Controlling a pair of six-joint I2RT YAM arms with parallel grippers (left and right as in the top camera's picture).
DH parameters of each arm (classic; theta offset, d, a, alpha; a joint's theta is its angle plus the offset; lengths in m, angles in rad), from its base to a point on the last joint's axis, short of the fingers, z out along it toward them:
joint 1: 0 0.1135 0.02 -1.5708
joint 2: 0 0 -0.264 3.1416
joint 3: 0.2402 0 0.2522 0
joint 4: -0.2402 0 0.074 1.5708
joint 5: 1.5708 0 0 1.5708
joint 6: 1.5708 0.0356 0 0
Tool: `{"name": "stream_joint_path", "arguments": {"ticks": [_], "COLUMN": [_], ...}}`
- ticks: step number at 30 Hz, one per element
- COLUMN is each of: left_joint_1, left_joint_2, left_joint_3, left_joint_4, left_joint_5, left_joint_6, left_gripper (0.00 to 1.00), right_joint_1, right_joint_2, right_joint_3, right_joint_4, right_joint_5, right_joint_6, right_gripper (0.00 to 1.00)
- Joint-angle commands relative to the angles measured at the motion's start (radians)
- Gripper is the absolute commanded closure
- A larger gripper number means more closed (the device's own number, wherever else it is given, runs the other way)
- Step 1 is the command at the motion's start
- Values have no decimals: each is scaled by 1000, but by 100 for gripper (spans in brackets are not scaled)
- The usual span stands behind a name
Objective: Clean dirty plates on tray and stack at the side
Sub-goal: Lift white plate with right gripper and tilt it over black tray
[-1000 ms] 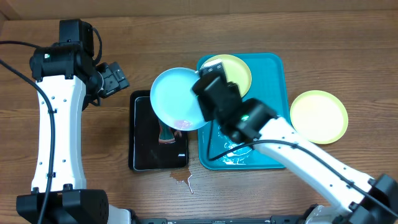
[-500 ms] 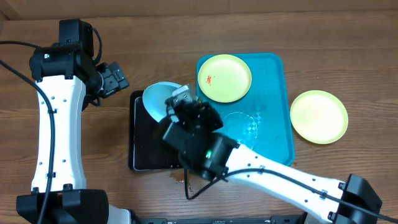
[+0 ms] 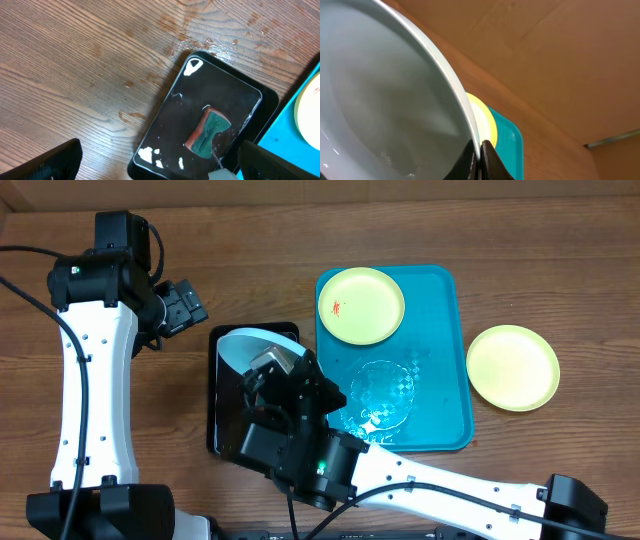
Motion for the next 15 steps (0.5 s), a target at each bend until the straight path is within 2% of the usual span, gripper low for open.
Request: {"name": "stream_joint_path", "arguments": {"ticks": [1,15], "left_joint_1": [3,3], "left_joint_2": [3,3], "left_joint_3": [15,15], "left_joint_4": [1,1], "left_joint_5": [2,2], "left_joint_6": [19,19], "left_gripper": [0,0], "right_joint_1": [18,31], "right_joint_2": [-6,-6], "right_joint_3": [24,24], "right_joint_4": [11,26], "right_joint_5": [81,103], "right_joint_6": [-21,-22], "right_gripper": [96,96]}}
